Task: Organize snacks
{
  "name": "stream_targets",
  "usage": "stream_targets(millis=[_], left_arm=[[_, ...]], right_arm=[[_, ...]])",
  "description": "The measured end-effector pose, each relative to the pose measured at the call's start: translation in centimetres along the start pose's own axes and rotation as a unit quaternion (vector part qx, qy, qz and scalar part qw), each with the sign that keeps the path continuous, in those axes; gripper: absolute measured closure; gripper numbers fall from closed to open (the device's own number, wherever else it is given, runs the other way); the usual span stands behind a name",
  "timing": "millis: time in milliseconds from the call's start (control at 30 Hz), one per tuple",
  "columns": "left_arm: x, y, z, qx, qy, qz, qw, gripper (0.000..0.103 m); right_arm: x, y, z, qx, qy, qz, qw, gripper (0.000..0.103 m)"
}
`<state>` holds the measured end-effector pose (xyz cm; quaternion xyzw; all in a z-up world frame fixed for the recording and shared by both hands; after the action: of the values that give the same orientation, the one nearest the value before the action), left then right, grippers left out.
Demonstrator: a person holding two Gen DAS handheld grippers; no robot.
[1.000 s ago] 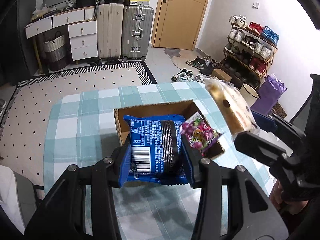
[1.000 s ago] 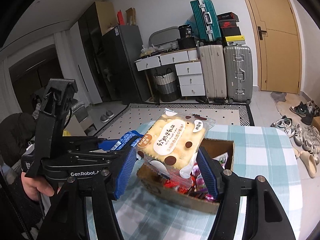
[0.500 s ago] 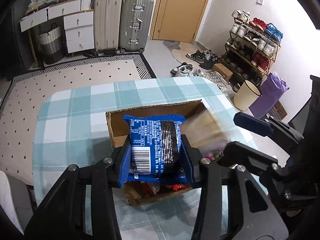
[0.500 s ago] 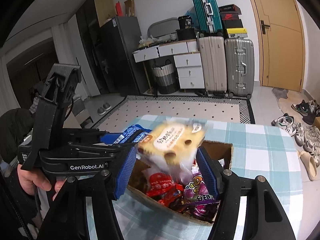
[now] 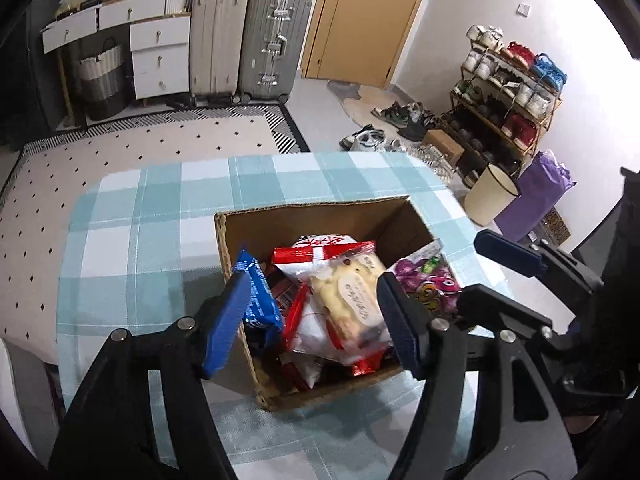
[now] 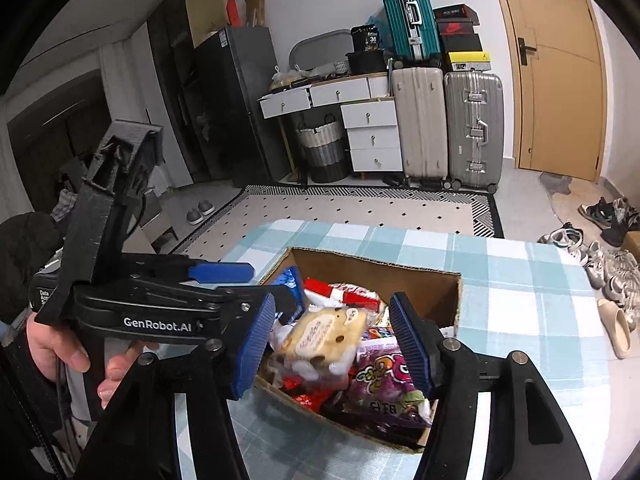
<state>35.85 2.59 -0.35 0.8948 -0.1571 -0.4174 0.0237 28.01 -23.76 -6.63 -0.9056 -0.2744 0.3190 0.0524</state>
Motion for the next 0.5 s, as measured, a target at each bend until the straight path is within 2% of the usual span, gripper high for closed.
stream_targets(millis=[167, 367, 433, 500], left_arm=[[-2.7, 0.9, 0.4, 0.007, 0.015, -0.008, 0.9998, 0.039], [-6.7, 2.3, 1.2, 0.017, 0.042, -0.026, 0.9986, 0.033], [-7.9, 2.7, 1.6, 0.018, 0.052, -0.031, 0.9980, 0.025], [-9.2, 3.1, 2.0, 0.021, 0.065, -0.040, 0.9969, 0.023]], right_arm=[[-1.7, -0.2, 0.1, -0.004, 0.007, 0.008, 1.000, 0.042], [-4.9, -1.1, 0.2, -0.003, 0.029, 0.013, 0.999, 0.042], [-5.9, -1.4, 0.3, -0.003, 0.034, 0.015, 0.999, 0.041], [-6.9, -1.7, 0.5, -0.004, 0.042, 0.018, 0.999, 0.040]])
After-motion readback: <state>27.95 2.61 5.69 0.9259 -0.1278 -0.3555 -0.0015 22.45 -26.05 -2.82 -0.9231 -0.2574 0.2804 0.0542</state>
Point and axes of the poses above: each gripper's, at about its wrist camera, not at the fingertips, and x roughly the way its jaws point, y to its right, z to its underside, the point moved 3 cm from there along x, roughly the way its jaws point, and after that the axes turned 5 degrees about x, right-handed, at the moved point
